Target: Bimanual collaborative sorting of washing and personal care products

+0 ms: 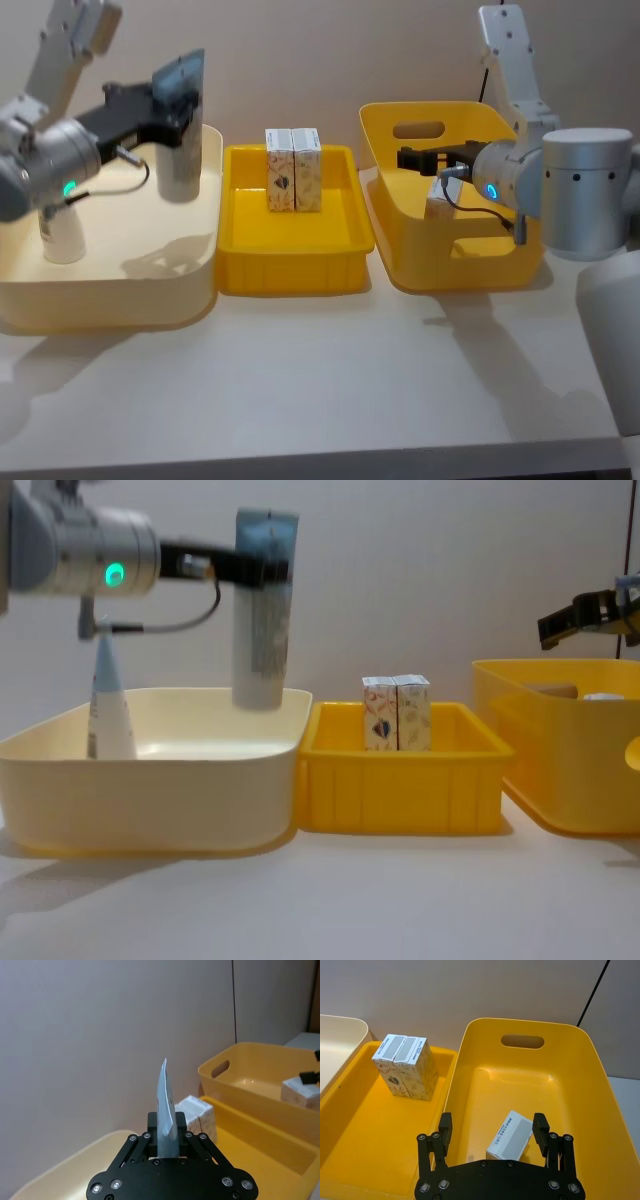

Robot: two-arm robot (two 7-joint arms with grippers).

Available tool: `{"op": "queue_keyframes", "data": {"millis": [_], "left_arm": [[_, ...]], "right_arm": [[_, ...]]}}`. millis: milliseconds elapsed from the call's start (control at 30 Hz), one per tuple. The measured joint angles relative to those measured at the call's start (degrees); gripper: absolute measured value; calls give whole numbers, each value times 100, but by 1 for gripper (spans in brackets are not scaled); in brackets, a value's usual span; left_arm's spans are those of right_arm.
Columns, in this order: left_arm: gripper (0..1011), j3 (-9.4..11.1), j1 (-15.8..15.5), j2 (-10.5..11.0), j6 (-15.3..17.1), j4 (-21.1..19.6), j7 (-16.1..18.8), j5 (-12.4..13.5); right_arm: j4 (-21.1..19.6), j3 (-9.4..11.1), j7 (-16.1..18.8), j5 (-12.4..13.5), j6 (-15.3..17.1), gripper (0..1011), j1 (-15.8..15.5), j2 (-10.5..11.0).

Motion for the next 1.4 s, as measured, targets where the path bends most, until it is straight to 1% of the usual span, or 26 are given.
{"op": "queue_keyframes", "data": {"millis": [33,167,267,400,433,500,667,700,800,833,1100,1333,1400], "left_arm": [[196,0,-78,12,-18,-34,-48,-12],[196,8,-231,28,-63,-86,-162,-40],[196,27,-447,35,-154,-116,-337,-91],[196,51,-666,17,-258,-96,-529,-161],[196,51,-666,17,-258,-96,-529,-161],[196,71,-820,-30,-357,-27,-680,-224],[195,116,-1082,-134,-513,167,-874,-318],[196,116,-1082,-134,-513,167,-874,-318],[195,141,-1218,-204,-611,307,-980,-380],[196,146,-1239,-218,-629,336,-1000,-391],[196,192,-1440,-344,-813,665,-1191,-522],[195,222,-1561,-440,-948,940,-1337,-637],[195,229,-1583,-462,-977,1002,-1369,-660]], "right_arm": [[0,0,0,0,0,1001,0,0],[0,-1,1,0,0,1001,0,0],[-3,-19,17,-5,-13,1001,4,7],[-40,-118,120,-27,-93,1001,11,77],[-40,-118,120,-27,-93,1001,11,77],[-82,-203,219,-43,-171,1001,11,140],[-170,-347,428,-72,-316,1001,11,249],[-194,-381,461,-75,-339,1001,9,275],[-299,-501,653,-91,-478,1001,-4,373],[-299,-501,653,-91,-478,1001,-4,373],[-587,-823,1132,-124,-817,1001,-29,627],[-676,-974,1471,-126,-1088,1001,-30,785],[-676,-993,1513,-127,-1126,1001,-30,801]]}}
